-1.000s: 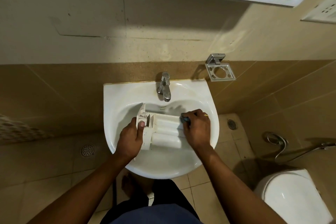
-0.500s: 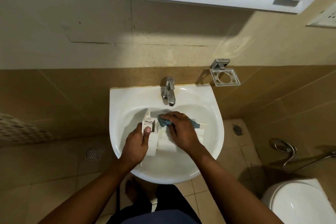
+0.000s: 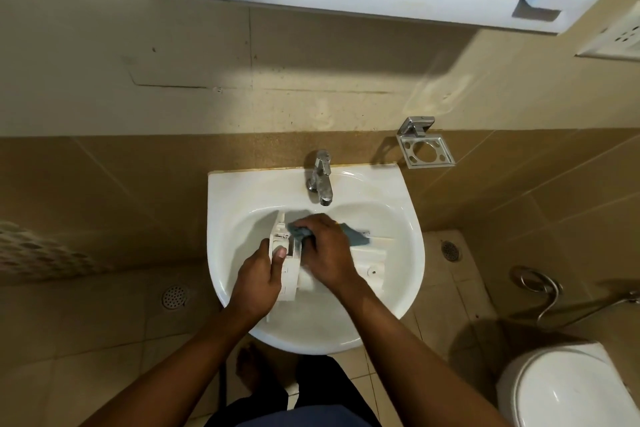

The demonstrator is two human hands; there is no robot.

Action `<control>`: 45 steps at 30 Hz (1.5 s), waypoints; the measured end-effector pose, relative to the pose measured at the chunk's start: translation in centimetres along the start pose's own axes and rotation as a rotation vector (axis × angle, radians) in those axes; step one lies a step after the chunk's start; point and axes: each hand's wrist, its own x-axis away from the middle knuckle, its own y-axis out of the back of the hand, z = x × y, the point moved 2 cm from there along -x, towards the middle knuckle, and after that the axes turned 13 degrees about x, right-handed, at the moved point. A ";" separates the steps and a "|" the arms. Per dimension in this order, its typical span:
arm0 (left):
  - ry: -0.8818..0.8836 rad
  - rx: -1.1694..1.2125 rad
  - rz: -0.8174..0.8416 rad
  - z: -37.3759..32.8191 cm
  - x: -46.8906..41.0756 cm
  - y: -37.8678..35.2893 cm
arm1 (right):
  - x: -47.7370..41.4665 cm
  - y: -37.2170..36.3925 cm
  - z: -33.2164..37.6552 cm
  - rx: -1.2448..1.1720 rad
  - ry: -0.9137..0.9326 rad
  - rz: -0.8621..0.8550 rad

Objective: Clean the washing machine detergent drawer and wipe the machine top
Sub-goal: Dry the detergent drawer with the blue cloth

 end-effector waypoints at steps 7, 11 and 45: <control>0.015 -0.001 -0.071 -0.1 0.6 -0.2 | 0.1 0.1 0.1 -0.001 0.118 0.065; 0.043 -0.002 -0.073 -0.3 0.7 -0.4 | 2.2 2.1 -3.3 0.113 0.149 0.040; 0.072 -0.009 -0.039 0.4 -0.9 -0.8 | 2.7 7.9 -8.6 0.096 -0.222 -0.113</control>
